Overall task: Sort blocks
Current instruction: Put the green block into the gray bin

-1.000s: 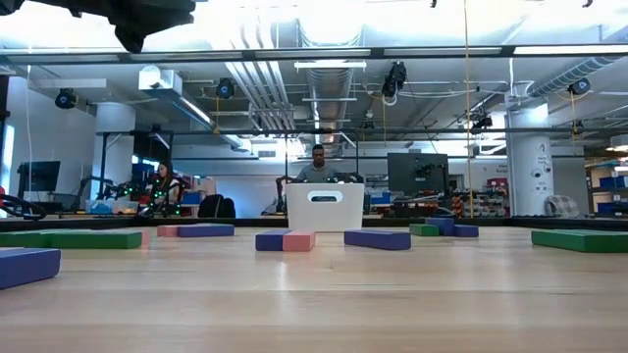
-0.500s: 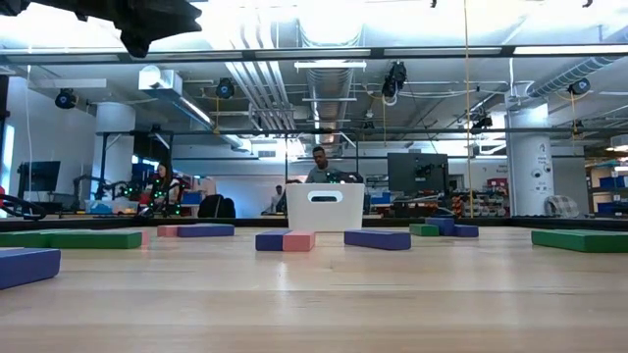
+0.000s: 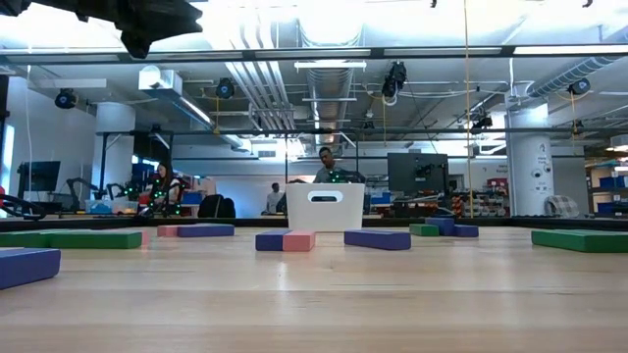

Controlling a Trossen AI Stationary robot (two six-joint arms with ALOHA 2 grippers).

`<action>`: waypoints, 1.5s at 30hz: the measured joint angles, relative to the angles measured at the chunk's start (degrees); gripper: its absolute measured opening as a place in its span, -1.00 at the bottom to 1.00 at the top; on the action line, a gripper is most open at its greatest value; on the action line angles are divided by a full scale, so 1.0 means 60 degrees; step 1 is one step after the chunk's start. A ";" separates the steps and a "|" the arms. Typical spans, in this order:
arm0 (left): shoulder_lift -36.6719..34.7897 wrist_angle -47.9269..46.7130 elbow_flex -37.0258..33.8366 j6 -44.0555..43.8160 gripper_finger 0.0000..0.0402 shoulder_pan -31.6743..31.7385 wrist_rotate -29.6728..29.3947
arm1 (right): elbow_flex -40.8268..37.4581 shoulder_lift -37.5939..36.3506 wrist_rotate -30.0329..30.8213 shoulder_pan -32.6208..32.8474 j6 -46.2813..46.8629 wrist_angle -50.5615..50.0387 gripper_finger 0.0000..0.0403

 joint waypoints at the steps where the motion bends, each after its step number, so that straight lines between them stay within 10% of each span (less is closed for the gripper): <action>1: 0.0014 -0.0001 0.0000 -0.0027 -0.51 0.0002 0.0000 | 0.0000 0.0000 -0.0229 0.0000 -0.0113 -0.0004 0.82; 45: 0.1010 0.0277 0.0000 -0.0585 -0.51 -0.0001 -0.0001 | 0.0025 0.0063 -0.1430 -0.0022 -0.1233 0.0467 0.83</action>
